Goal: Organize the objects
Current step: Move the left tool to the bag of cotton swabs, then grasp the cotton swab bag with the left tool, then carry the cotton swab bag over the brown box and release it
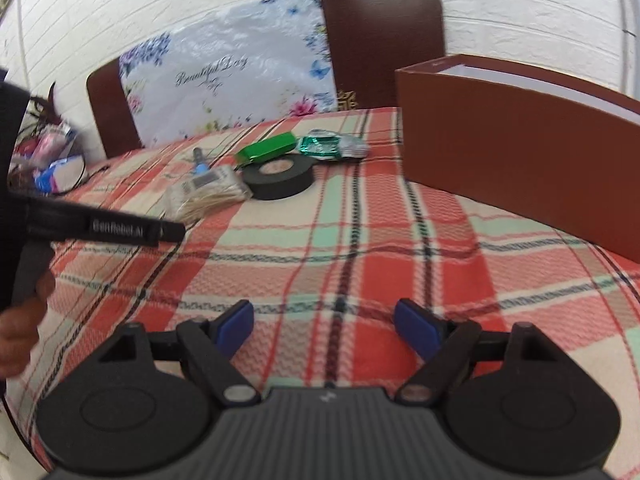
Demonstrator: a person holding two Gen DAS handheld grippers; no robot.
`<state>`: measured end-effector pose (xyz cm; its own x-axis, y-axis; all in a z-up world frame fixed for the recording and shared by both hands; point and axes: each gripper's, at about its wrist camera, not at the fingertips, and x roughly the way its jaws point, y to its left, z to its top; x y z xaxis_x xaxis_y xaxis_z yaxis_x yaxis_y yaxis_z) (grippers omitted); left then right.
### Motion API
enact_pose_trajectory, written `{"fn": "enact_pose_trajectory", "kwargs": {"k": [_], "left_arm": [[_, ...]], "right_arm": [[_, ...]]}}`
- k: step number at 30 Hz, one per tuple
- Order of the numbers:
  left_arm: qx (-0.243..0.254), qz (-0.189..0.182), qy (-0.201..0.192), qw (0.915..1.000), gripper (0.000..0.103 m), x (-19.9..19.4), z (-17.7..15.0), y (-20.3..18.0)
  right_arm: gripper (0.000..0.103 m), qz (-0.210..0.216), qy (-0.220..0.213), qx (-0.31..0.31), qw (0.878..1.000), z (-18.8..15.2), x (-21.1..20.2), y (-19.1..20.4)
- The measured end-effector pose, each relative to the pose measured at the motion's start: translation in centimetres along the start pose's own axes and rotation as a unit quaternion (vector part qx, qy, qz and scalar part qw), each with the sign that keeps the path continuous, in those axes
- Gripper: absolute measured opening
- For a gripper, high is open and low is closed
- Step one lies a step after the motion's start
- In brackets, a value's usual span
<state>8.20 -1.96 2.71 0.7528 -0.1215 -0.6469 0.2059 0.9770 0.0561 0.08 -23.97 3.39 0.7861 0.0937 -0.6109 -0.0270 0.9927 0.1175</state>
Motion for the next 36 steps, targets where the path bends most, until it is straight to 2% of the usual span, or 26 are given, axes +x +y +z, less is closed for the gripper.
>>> {"fn": "enact_pose_trajectory", "kwargs": {"k": [2,5,8,12,15,17,18,19,21,25,32,36], "left_arm": [[-0.064,-0.038,0.023,0.9969,0.071,1.0,1.0,2.5],[-0.157,-0.092,0.051,0.982,0.069,2.4,2.1,5.4],[-0.198,-0.115,0.061,0.9716,0.066,3.1,2.3,6.3],[-0.227,-0.134,0.071,0.9621,0.061,3.7,2.3,6.9],[-0.219,-0.137,0.074,0.9632,0.059,4.6,2.8,6.9],[-0.211,-0.132,0.072,0.9657,0.052,5.0,2.9,6.8],[-0.209,-0.133,0.071,0.9662,0.048,5.1,2.9,6.8],[-0.209,-0.138,0.07,0.9656,0.04,5.2,2.9,6.8],[-0.211,-0.154,0.071,0.9627,0.033,5.1,2.7,6.7],[-0.205,-0.175,0.08,0.9597,0.031,3.9,1.6,5.8],[-0.149,-0.197,0.083,0.9654,0.031,0.3,-1.5,1.2],[-0.102,-0.207,0.074,0.9701,0.031,-1.0,-0.6,-2.7]], "right_arm": [[0.083,-0.002,0.002,-0.014,1.0,0.1,0.4,0.7],[0.081,0.011,-0.002,-0.041,0.999,1.1,1.0,1.8],[0.081,0.032,-0.023,-0.092,0.995,3.3,2.2,4.0],[0.082,0.086,-0.023,-0.125,0.988,6.2,6.0,6.4],[0.087,0.112,-0.019,-0.12,0.986,7.8,9.1,7.2],[0.088,0.126,-0.009,-0.119,0.985,8.4,11.0,7.5],[0.085,0.137,-0.003,-0.124,0.983,8.5,11.7,7.7],[0.076,0.138,0.005,-0.128,0.982,8.4,12.3,8.0],[0.072,0.132,0.012,-0.133,0.982,8.3,12.6,8.3],[0.071,0.118,0.012,-0.133,0.984,7.3,11.2,8.2],[0.069,0.089,0.004,-0.137,0.987,3.2,6.0,7.0],[0.068,0.064,-0.018,-0.124,0.99,1.8,3.0,5.5]]}}
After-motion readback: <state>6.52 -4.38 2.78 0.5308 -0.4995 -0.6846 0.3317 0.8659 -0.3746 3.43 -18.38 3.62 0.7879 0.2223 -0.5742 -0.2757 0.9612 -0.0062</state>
